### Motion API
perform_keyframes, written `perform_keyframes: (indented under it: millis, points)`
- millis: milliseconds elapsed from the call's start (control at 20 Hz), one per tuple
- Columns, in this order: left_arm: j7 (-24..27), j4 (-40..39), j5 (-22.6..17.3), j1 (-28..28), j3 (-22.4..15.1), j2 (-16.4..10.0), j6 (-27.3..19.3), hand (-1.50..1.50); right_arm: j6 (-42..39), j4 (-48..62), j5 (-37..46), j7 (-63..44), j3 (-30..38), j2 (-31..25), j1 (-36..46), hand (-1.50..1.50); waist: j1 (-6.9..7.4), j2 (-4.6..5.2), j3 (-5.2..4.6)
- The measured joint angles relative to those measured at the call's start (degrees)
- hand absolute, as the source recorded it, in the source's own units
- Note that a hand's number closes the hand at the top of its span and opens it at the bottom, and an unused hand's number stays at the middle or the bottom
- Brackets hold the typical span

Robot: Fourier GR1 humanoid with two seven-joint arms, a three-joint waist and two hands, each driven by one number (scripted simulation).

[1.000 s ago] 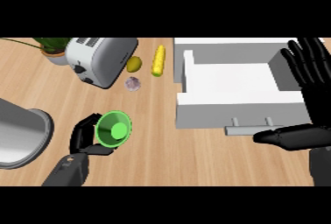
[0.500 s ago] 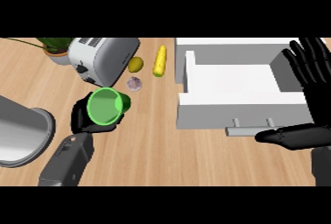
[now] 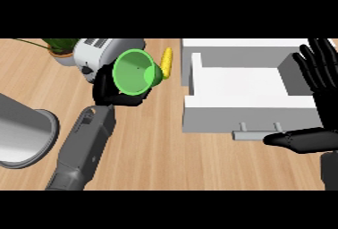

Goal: Pick up the cup, place it into the drawer and close the drawer

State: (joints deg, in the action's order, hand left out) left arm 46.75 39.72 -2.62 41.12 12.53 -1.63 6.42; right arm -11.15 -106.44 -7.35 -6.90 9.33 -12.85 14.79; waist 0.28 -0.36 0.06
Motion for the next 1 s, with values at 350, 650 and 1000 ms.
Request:
perform_keyframes:
  millis: [350, 650, 1000]
  points:
    - [-14.8, 6.85, -3.76, 10.49, -7.39, 1.32, -8.57, 1.5, 1.1, 1.29, 1.28, 0.03, -0.72, 0.79, 1.32, -1.5, -0.51, 0.09, -0.02]
    - [-23.84, 5.3, -6.08, 20.34, -12.64, 1.55, -17.97, 1.5, 0.49, 1.32, 1.19, 1.25, -0.55, 0.65, 0.83, -1.5, -1.58, 0.39, -0.02]
    - [-30.66, -6.36, -9.48, 30.48, -17.32, 1.61, -24.3, 1.5, -0.29, 2.47, 0.45, 1.54, -0.09, 0.04, 2.24, -1.5, -3.25, 0.91, 0.01]
